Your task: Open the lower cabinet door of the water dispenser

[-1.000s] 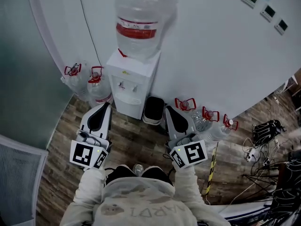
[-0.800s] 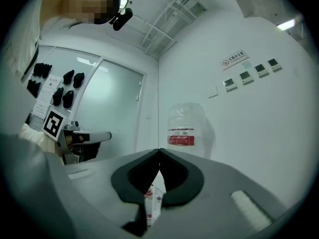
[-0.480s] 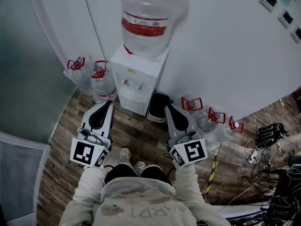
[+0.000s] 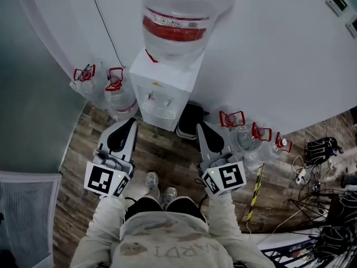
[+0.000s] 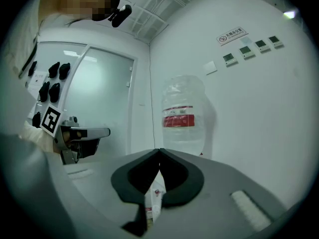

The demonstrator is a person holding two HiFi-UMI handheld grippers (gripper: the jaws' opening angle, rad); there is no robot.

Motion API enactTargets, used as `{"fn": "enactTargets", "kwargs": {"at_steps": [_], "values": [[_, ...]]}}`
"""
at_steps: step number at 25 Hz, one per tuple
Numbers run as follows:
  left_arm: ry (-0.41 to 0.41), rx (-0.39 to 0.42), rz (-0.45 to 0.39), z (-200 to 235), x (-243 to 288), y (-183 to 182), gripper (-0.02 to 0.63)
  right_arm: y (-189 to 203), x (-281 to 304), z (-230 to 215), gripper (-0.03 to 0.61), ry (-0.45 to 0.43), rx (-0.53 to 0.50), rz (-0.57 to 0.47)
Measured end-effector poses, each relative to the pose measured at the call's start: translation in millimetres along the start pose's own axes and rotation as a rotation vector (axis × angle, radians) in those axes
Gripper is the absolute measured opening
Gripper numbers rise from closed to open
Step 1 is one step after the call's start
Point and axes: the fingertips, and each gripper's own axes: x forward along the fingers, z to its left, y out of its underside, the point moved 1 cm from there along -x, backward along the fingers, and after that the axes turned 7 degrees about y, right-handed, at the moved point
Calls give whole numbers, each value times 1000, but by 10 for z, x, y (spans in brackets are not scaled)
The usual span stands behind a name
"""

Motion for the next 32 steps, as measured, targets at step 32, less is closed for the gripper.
{"fn": "enactTargets", "kwargs": {"at_steps": [32], "values": [[160,-66,111,512,635,1941,3,2364,787,-257,46,79,116,244]]}}
